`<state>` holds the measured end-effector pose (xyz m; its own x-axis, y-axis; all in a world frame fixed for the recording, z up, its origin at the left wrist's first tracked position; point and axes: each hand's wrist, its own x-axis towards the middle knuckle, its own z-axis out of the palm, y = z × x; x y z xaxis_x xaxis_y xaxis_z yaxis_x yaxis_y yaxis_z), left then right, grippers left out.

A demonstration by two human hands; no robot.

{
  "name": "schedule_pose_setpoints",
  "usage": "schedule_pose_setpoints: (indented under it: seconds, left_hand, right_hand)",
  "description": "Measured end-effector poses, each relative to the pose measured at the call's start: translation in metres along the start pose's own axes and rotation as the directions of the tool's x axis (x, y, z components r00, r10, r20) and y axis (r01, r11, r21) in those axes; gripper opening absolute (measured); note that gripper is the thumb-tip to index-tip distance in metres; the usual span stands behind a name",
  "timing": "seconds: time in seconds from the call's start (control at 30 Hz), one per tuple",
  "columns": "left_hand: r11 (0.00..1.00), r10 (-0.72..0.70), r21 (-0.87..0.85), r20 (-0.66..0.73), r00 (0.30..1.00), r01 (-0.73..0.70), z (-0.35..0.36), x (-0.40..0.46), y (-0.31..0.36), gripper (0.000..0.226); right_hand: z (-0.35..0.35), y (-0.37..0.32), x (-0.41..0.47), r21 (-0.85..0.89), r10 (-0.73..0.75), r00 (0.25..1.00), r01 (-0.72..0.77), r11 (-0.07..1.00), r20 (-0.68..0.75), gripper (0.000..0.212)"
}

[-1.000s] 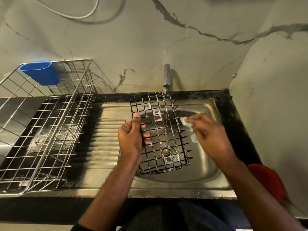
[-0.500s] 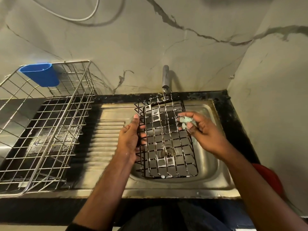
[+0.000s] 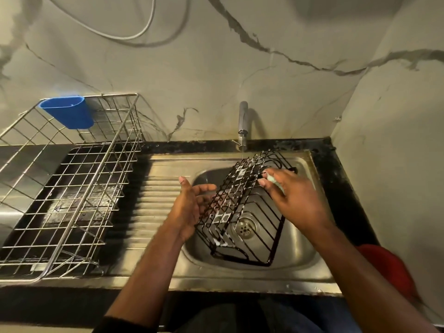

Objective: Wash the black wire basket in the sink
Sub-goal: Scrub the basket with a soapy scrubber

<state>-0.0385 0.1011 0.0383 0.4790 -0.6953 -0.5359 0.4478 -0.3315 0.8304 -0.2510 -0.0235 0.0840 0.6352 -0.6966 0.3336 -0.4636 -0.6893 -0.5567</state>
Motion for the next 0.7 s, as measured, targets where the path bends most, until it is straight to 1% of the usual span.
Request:
schedule_pose_setpoints:
  seconds: [0.07,0.13,0.23,0.3,0.33,0.37,0.4,0.43,0.5,0.53,0.6,0.63,0.7]
  left_hand:
    - [0.996,0.037,-0.084,-0.030,0.999,-0.039,-0.001,0.000,-0.006,0.093]
    - [0.984,0.113,-0.130,-0.057,0.992,-0.119,0.002,-0.003,-0.008,0.083]
    - [0.954,0.276,-0.074,-0.173,0.945,-0.292,0.012,-0.012,-0.007,0.064]
    - [0.919,0.374,-0.017,-0.272,0.887,-0.393,0.018,-0.016,-0.005,0.048]
    - [0.901,0.421,0.029,-0.300,0.856,-0.433,0.021,-0.018,-0.004,0.040]
    - [0.886,0.458,0.078,-0.298,0.838,-0.457,0.023,-0.020,-0.004,0.034]
    - [0.877,0.479,0.118,-0.264,0.837,-0.465,0.024,-0.021,-0.004,0.034]
    - [0.883,0.469,0.149,-0.214,0.857,-0.446,0.026,-0.021,-0.007,0.039]
    - [0.905,0.396,0.223,-0.127,0.910,-0.363,0.034,-0.024,-0.014,0.049]
    - [0.903,0.370,0.272,-0.098,0.924,-0.333,0.038,-0.025,-0.017,0.050]
    - [0.883,0.357,0.340,-0.042,0.933,-0.323,0.049,-0.031,-0.019,0.051]
    - [0.883,0.354,0.332,-0.010,0.935,-0.331,0.054,-0.034,-0.018,0.051]
    - [0.928,0.318,0.202,0.006,0.948,-0.312,0.061,-0.035,-0.015,0.045]
  right_hand:
    - [-0.001,0.003,0.002,-0.018,0.016,0.998,-0.017,1.000,-0.060,0.037]
    - [-0.002,0.004,0.006,-0.036,0.057,0.994,-0.061,0.998,-0.093,0.039]
    - [-0.003,0.004,0.014,-0.015,0.165,0.978,-0.168,0.986,-0.132,0.038]
    - [-0.003,0.005,0.017,0.034,0.258,0.957,-0.255,0.966,-0.133,0.036]
    - [-0.003,0.006,0.018,0.051,0.294,0.947,-0.289,0.956,-0.128,0.035]
    - [-0.002,0.007,0.020,0.069,0.322,0.938,-0.315,0.946,-0.127,0.033]
    - [-0.002,0.008,0.021,0.096,0.348,0.929,-0.338,0.936,-0.128,0.031]
    - [-0.001,0.009,0.022,0.122,0.372,0.919,-0.357,0.926,-0.129,0.030]
    - [0.002,0.010,0.024,0.147,0.401,0.908,-0.383,0.912,-0.125,0.029]
    - [0.003,0.011,0.025,0.153,0.408,0.904,-0.389,0.908,-0.124,0.030]
    - [0.006,0.013,0.026,0.188,0.435,0.893,-0.411,0.892,-0.112,0.032]
    - [0.008,0.014,0.025,0.213,0.451,0.887,-0.425,0.880,-0.095,0.034]
    - [0.011,0.014,0.023,0.238,0.468,0.882,-0.443,0.864,-0.060,0.039]
